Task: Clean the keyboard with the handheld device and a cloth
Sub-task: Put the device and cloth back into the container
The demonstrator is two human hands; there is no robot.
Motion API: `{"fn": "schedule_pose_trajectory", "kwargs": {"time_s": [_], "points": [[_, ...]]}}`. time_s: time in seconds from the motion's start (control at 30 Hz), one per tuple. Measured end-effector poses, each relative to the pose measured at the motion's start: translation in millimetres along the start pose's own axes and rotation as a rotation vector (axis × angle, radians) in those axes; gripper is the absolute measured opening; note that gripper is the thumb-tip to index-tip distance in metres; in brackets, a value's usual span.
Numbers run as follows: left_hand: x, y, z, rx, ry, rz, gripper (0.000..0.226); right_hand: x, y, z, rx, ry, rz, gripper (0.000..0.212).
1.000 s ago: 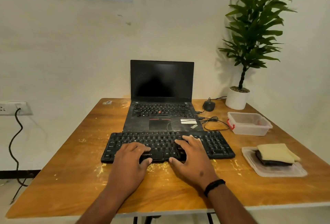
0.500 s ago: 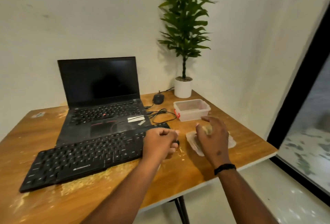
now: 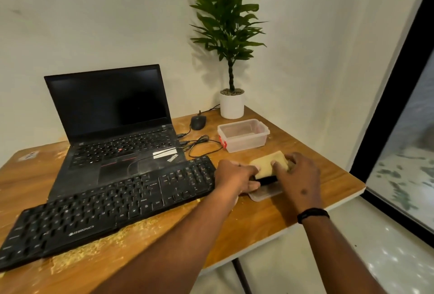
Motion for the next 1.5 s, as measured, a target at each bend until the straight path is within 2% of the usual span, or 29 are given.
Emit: {"fn": "schedule_pose_trajectory", "kwargs": {"time_s": [0.13, 0.33, 0.43, 0.6, 0.73, 0.83, 1.07, 1.17, 1.23, 1.33, 1.4, 1.5], "points": [[2, 3, 0, 0.068, 0.022, -0.05, 0.022, 0, -18, 9, -0.052, 0.065, 0.084, 0.03], [-14, 54, 18, 0.055, 0.147, -0.292, 0.014, -45, -57, 12, -0.266, 0.12, 0.17, 0.024], [-43, 90, 31, 0.004, 0.212, -0.342, 0.013, -89, -73, -8, -0.173, 0.102, 0.229, 0.018], [-95, 122, 34, -0.344, 0.257, -0.397, 0.011, -145, -83, -58, 0.105, -0.038, 0.225, 0.003], [-130, 121, 36, -0.717, 0.384, -0.325, 0.037, -157, -74, -87, 0.305, -0.061, 0.262, 0.005], [-146, 112, 30, -0.972, 0.361, -0.328, 0.043, -159, -67, -99, 0.422, -0.096, 0.267, 0.004], [-150, 104, 21, -1.221, 0.41, -0.441, 0.05, -152, -69, -102, 0.571, -0.128, 0.221, 0.016], [-135, 114, 26, -0.997, 0.455, -0.549, 0.032, -150, -72, -77, 0.436, -0.054, 0.244, 0.022], [-113, 122, 26, -0.762, 0.372, -0.707, 0.014, -148, -73, -40, 0.166, 0.028, 0.278, 0.016], [-68, 108, 14, -0.595, 0.006, -0.789, 0.01, -122, -60, 5, -0.251, -0.012, 0.314, 0.008], [-41, 84, 6, -0.65, -0.202, -0.759, 0.022, -97, -42, 9, -0.32, -0.139, 0.288, 0.003], [-21, 44, 2, -0.798, -0.237, -0.714, 0.052, -60, -6, -10, -0.204, -0.325, 0.22, 0.008]]}}
Point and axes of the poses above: each hand's wrist, its own x-axis away from the middle knuckle, its own z-axis out of the back of the hand, y = z × x, the point moved 6 cm from there along -x, towards the middle knuckle
